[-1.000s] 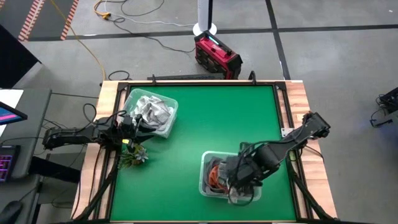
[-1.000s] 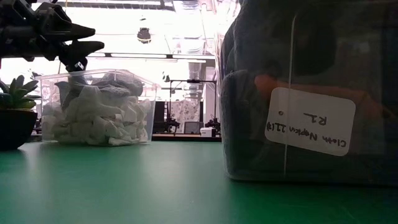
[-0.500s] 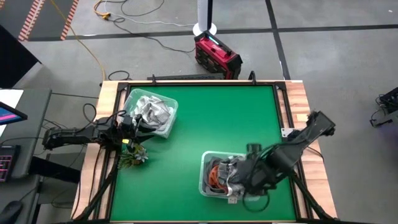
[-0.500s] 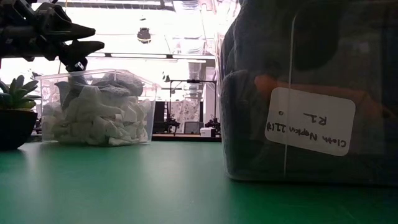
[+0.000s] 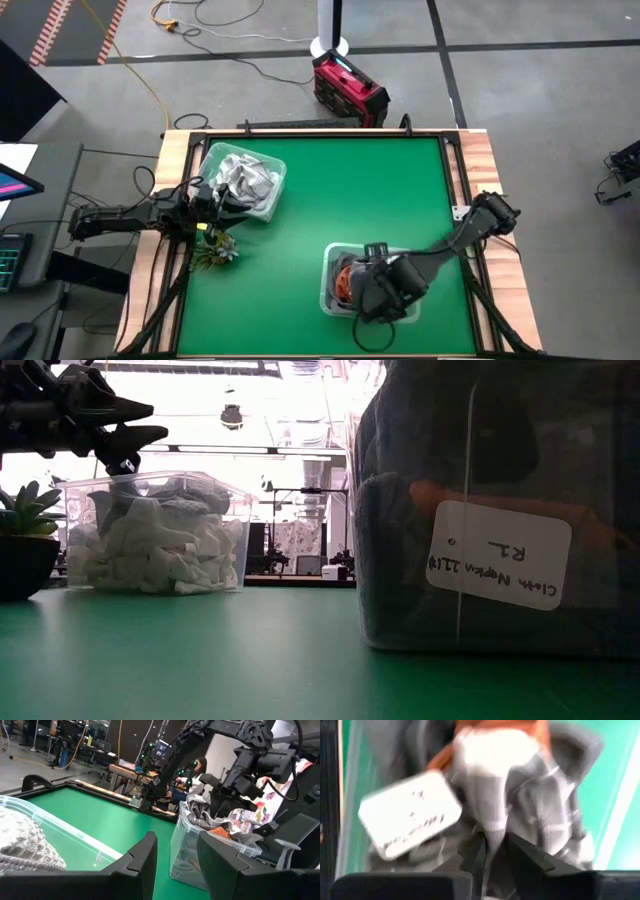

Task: Sort towels by color in basket
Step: Adjust the gray checkered towel

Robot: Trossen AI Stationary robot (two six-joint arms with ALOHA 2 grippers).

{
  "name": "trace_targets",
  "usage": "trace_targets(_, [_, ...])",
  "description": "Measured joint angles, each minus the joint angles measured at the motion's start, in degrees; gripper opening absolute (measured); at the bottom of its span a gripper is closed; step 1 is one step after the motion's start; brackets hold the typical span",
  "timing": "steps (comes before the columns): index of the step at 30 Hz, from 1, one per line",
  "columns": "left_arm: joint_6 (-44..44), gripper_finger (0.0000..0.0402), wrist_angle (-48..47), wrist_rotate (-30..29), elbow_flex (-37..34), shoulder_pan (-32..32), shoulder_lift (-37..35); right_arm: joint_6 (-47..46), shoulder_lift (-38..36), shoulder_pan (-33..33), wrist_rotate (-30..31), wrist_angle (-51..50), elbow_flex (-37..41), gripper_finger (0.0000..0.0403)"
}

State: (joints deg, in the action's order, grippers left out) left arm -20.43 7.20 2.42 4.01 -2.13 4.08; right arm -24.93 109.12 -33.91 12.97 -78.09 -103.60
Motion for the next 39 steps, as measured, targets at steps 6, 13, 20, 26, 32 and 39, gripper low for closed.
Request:
trace_targets(6, [0.0,0.0129,0.0,0.0,0.0,0.0,0.0,2.4,0.8,3.9,1.1,1.6,-0.1,0.0103])
trace_targets(13, [0.4,0.0129,-0.2,0.0,0.0,0.0,0.0,7.9,7.7,5.2,-3.9,5.4,-0.1,0.0102])
trace_targets(20, [0.4,0.0129,-0.3,0.1,0.0,0.0,0.0,7.8,7.9,7.0,-8.6,6.6,0.0,0.0102])
trace_targets(26, [0.3,0.0129,-0.5,0.4,0.0,0.0,0.0,3.5,1.0,7.0,-8.8,6.1,0.0,0.0102])
trace_targets(32, [0.2,0.0129,-0.7,0.4,0.0,0.0,0.0,-2.1,-5.7,6.1,-8.3,5.9,0.0,0.0102])
trace_targets(39, [0.2,0.0129,-0.6,0.4,0.0,0.0,0.0,-7.0,-8.7,4.9,-0.7,-10.9,-0.1,0.0102])
